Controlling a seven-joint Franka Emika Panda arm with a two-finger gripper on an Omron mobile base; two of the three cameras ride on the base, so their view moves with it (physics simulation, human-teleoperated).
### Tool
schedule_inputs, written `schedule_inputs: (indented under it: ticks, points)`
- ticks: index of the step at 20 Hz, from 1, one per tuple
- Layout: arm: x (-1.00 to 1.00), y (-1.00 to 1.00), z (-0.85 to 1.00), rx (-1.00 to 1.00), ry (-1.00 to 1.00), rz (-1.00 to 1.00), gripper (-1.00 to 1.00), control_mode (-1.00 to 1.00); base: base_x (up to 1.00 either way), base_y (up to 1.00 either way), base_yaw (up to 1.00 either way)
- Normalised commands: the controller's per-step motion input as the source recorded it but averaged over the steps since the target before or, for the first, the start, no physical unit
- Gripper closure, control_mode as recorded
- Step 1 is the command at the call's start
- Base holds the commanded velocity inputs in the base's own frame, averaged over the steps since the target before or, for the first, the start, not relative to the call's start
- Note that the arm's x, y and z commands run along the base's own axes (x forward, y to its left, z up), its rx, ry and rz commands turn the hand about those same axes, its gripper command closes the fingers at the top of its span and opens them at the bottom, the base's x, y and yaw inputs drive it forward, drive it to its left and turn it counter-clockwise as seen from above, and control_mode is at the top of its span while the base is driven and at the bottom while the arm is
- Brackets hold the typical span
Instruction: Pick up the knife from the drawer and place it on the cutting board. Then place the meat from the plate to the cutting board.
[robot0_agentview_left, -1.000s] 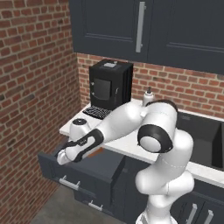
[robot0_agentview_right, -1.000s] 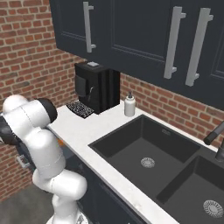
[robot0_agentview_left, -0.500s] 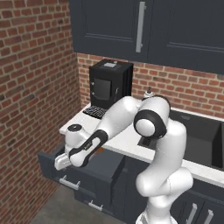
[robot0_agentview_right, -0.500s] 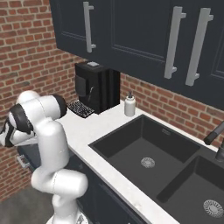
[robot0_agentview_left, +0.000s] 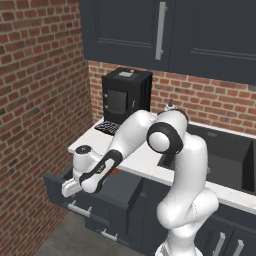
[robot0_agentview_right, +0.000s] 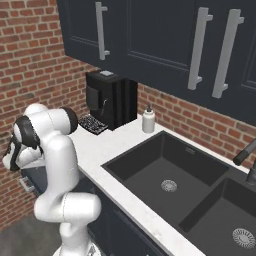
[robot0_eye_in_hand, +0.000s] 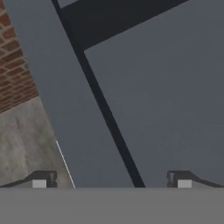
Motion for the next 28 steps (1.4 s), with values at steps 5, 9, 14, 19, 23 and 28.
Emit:
schedule_inputs:
  ticks: [5, 9, 14, 19, 23, 28]
  points:
    - [0.08, 0.00, -0.23, 0.00, 0.00, 0.03, -1.00, -1.00, 0.00, 0.00, 0.00]
    - [-0.09, 0.22, -0.36, 0.00, 0.05, 0.08, -1.00, -1.00, 0.00, 0.00, 0.00]
    - [-0.36, 0.55, -0.30, 0.00, 0.21, 0.06, -1.00, -1.00, 0.00, 0.00, 0.00]
    - [-0.61, 0.67, -0.29, 0.00, 0.24, 0.04, -1.00, -1.00, 0.00, 0.00, 0.00]
    - [-0.85, 0.64, -0.18, -0.01, 0.08, 0.03, -1.00, -1.00, 0.00, 0.00, 0.00]
    - [-0.79, 0.14, 0.20, -0.02, -0.14, 0.01, -1.00, -1.00, 0.00, 0.00, 0.00]
